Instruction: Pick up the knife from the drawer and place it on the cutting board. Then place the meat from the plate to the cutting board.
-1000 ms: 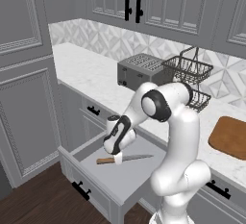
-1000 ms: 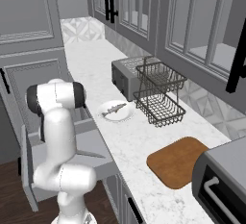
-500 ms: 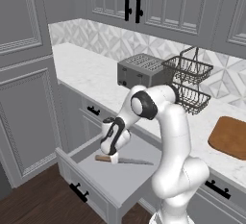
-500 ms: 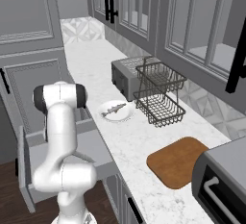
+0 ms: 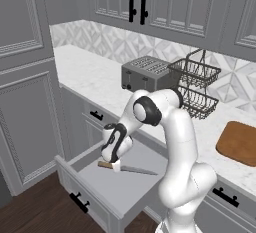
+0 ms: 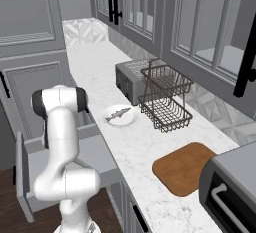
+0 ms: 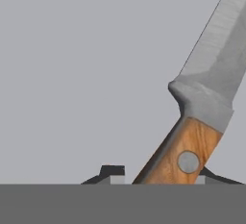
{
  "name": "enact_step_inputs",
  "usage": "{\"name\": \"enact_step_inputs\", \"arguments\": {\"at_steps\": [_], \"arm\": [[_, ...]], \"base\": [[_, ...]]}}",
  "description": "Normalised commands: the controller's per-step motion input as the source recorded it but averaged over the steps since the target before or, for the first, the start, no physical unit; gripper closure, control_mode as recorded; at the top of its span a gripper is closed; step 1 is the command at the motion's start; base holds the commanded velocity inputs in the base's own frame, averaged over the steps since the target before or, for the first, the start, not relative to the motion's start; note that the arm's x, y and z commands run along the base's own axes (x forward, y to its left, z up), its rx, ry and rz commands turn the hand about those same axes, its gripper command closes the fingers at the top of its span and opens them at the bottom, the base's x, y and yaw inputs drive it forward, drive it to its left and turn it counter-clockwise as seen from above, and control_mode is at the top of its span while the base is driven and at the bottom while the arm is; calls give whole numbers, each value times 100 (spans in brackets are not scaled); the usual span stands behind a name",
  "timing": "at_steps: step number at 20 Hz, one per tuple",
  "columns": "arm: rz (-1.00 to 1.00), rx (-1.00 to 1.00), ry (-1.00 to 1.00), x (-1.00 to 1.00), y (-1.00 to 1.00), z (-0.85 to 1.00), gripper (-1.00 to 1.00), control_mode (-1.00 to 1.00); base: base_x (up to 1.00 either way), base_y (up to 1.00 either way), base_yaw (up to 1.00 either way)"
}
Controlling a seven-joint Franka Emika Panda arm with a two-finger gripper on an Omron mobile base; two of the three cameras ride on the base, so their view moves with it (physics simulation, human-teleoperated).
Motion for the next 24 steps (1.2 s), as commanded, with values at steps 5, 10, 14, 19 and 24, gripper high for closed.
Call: {"name": "enact_step_inputs", "arguments": {"at_steps": [5, 10, 14, 19, 24], "arm": [[-7, 0, -5, -65, 2, -34, 100, -100], [-11, 0, -1, -48, 2, 11, 100, -100], [-8, 0, 0, -64, 20, 65, 100, -100], [0, -6, 0, -31, 66, 100, 100, -100], [3, -13, 0, -14, 70, 100, 100, -100]], "base": [[0, 0, 0], [0, 0, 0], [0, 0, 0], [0, 0, 0], [0, 0, 0]]}}
